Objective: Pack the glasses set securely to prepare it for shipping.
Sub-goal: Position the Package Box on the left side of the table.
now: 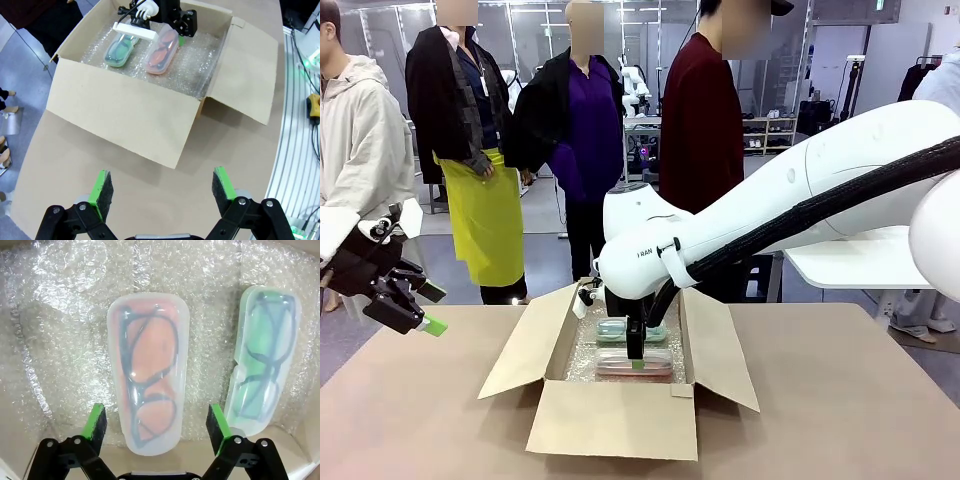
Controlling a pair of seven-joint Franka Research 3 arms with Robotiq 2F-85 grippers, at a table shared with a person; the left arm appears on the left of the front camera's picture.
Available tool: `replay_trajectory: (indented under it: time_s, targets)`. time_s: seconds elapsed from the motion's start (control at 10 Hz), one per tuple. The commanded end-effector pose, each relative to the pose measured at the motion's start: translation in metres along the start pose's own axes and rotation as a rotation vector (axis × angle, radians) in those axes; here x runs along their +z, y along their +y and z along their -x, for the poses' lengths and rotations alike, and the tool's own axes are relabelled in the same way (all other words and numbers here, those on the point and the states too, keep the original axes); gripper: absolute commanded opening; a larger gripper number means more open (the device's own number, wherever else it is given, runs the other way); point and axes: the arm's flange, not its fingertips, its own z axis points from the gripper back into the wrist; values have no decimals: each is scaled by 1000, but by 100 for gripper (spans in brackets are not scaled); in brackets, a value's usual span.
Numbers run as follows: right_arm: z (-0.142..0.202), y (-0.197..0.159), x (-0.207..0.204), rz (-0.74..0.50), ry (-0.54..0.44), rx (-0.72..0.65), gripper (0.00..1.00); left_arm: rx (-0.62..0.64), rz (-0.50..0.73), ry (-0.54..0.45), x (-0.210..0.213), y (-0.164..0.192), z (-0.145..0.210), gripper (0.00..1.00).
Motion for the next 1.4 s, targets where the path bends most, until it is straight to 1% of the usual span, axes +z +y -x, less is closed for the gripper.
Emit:
replay_trajectory:
  time_s: [0.0,0.2,0.4,0.6,0.7,0.8,0.9,1.0,1.1,1.3]
  targets:
    - [-1,2,3,-2,-17,-3,100,-13,14,-28,1,2,1,100]
    - [0,0,0,0,0,0,100,-13,14,-28,1,2,1,100]
    - [14,5,50,3,3,-25,100,-13,14,-28,1,2,1,100]
    - [29,16,109,40,-16,-56,100,-13,14,-28,1,2,1,100]
    - [39,27,128,69,-30,-77,100,-13,14,-28,1,2,1,100]
    - [50,37,136,52,-56,-89,100,-13,14,-28,1,2,1,100]
    - [66,42,147,70,-55,-128,100,-13,14,-28,1,2,1,100]
    - [91,48,160,80,-90,-196,100,-13,14,-28,1,2,1,100]
    - [121,53,169,62,-110,-299,100,-13,14,-28,1,2,1,100]
    - [183,77,182,54,-190,-409,100,-13,14,-28,1,2,1,100]
